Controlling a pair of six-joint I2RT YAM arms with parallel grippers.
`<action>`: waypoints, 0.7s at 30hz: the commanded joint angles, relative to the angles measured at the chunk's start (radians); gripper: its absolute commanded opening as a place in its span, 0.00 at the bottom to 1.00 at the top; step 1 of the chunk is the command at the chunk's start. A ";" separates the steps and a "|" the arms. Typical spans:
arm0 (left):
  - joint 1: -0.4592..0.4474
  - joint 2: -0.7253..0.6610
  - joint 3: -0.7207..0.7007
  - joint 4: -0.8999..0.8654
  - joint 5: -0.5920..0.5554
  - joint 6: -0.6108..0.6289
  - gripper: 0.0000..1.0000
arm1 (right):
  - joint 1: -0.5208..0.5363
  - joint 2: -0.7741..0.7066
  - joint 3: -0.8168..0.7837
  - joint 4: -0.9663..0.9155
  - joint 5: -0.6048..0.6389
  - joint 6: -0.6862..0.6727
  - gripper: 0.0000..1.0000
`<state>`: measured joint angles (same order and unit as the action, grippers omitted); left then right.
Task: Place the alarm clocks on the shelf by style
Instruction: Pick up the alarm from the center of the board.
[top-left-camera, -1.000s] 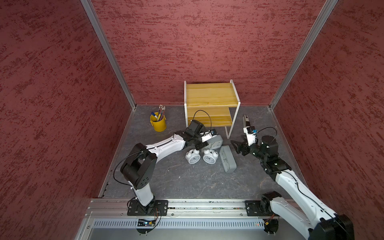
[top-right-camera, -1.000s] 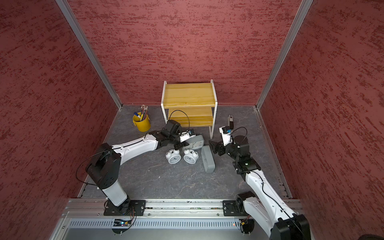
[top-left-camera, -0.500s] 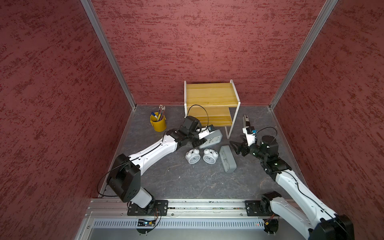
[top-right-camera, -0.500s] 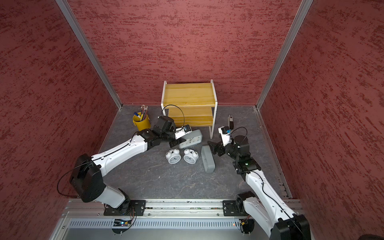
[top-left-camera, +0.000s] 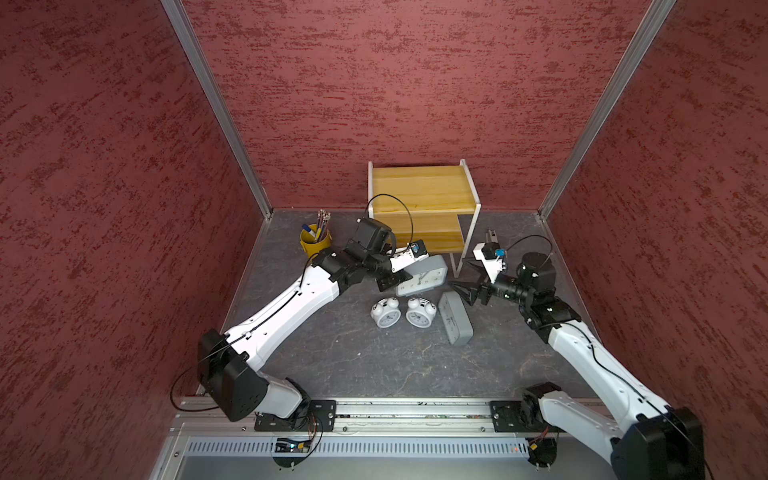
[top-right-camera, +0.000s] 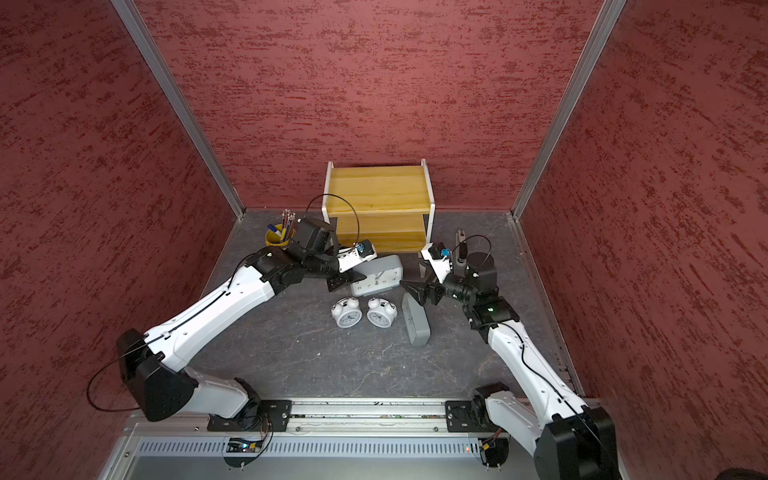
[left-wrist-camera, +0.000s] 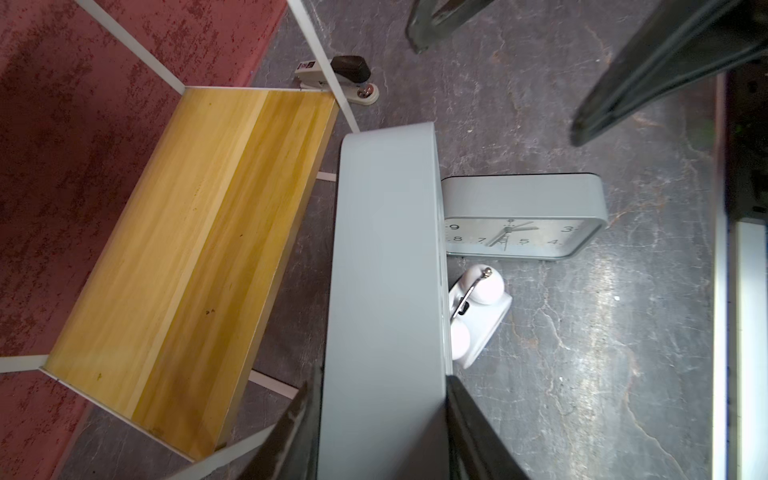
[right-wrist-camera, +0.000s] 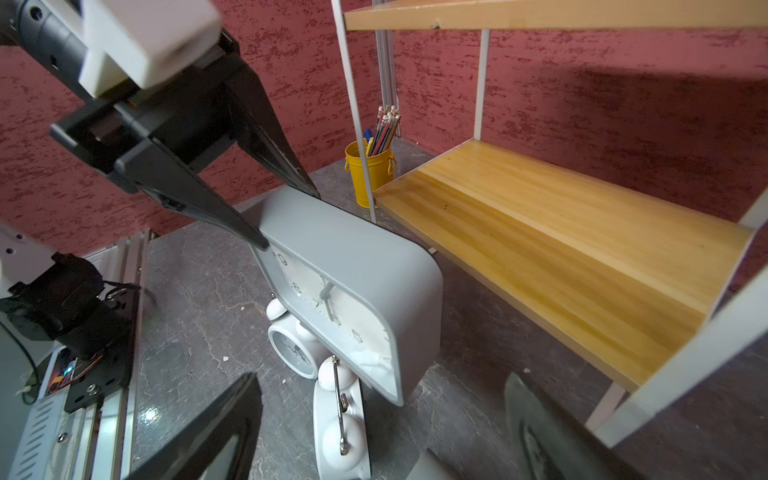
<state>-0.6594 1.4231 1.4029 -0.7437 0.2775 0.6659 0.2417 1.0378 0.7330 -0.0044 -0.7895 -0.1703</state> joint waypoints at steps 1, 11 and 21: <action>0.003 -0.037 0.050 -0.032 0.091 0.022 0.12 | 0.007 0.027 0.072 -0.058 -0.097 -0.077 0.92; -0.002 -0.052 0.086 -0.107 0.198 0.063 0.12 | 0.008 0.102 0.207 -0.285 -0.260 -0.192 0.87; -0.002 -0.025 0.135 -0.135 0.265 0.080 0.13 | 0.021 0.163 0.258 -0.413 -0.343 -0.259 0.75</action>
<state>-0.6594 1.3987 1.4952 -0.8898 0.4808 0.7261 0.2485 1.1980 0.9623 -0.3668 -1.0821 -0.4015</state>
